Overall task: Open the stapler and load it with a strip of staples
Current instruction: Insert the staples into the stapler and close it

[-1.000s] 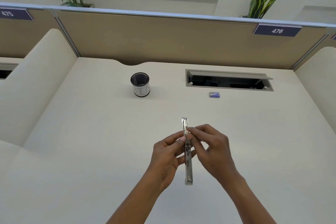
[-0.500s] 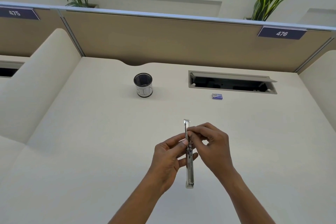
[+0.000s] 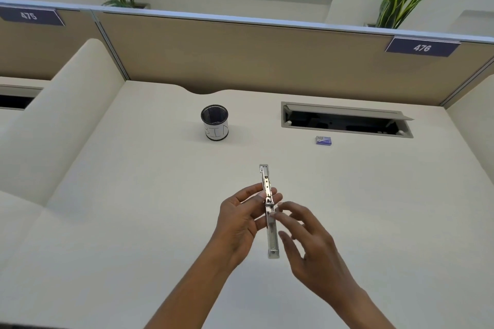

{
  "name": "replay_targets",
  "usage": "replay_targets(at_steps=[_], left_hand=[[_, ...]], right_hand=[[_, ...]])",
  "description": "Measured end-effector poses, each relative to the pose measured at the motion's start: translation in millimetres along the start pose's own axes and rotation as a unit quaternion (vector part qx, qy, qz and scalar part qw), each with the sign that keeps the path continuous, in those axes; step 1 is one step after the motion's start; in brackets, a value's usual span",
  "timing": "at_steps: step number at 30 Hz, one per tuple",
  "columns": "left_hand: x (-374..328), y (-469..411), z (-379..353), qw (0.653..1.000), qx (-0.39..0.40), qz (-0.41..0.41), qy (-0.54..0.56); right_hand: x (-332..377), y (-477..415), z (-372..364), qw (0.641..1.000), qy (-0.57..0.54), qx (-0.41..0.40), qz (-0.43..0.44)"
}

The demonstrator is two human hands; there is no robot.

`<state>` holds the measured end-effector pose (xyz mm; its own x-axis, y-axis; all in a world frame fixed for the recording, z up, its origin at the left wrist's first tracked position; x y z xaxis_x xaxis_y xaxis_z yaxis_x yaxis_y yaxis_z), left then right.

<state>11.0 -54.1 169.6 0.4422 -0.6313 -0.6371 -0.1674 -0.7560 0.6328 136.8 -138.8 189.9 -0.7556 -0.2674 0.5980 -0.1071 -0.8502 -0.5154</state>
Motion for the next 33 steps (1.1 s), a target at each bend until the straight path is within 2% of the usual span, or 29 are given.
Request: replay_targets(at_steps=[3, 6, 8, 11, 15, 22, 29, 33], left_hand=[[-3.1, -0.3, -2.0, 1.000, -0.004, 0.005, 0.016], [-3.6, -1.0, -1.6, 1.000, -0.010, 0.012, 0.023], [-2.4, -0.8, -0.8, 0.999, -0.010, 0.020, 0.033], [1.1, 0.2, -0.4, 0.999, -0.002, 0.027, 0.039], [9.0, 3.9, -1.3, 0.998, 0.011, 0.039, 0.055], [17.6, 19.3, -7.4, 0.995, 0.052, 0.059, 0.055], [23.9, 23.6, -8.6, 0.998, 0.055, 0.028, 0.032], [28.1, 24.0, -9.5, 0.997, 0.071, 0.003, -0.006]], right_hand=[[3.9, 4.1, -2.3, 0.999, 0.018, 0.016, 0.043], [5.6, -0.4, -0.3, 0.999, 0.005, -0.008, 0.050], [4.8, -6.9, 3.9, 0.998, -0.043, -0.050, 0.015], [1.0, -22.4, 11.4, 0.980, -0.131, -0.120, -0.093], [-9.3, -41.4, 7.8, 0.925, -0.251, -0.130, -0.253], [-22.7, -48.2, -9.3, 0.871, -0.323, -0.077, -0.363], [-24.7, -43.9, -23.6, 0.763, -0.426, -0.066, -0.481], [-23.4, -42.6, -31.9, 0.688, -0.460, -0.003, -0.561]])
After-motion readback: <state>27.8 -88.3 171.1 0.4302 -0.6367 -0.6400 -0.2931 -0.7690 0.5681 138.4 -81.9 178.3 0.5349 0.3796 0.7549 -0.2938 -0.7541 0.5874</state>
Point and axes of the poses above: each hand's wrist, its own y-axis away from the middle knuckle, its own z-axis out of the back of the hand, x = y × z, the point moved 5 cm from there along -y, towards the middle knuckle, and after that the axes turned 13 degrees about -x, right-handed, at the moved point
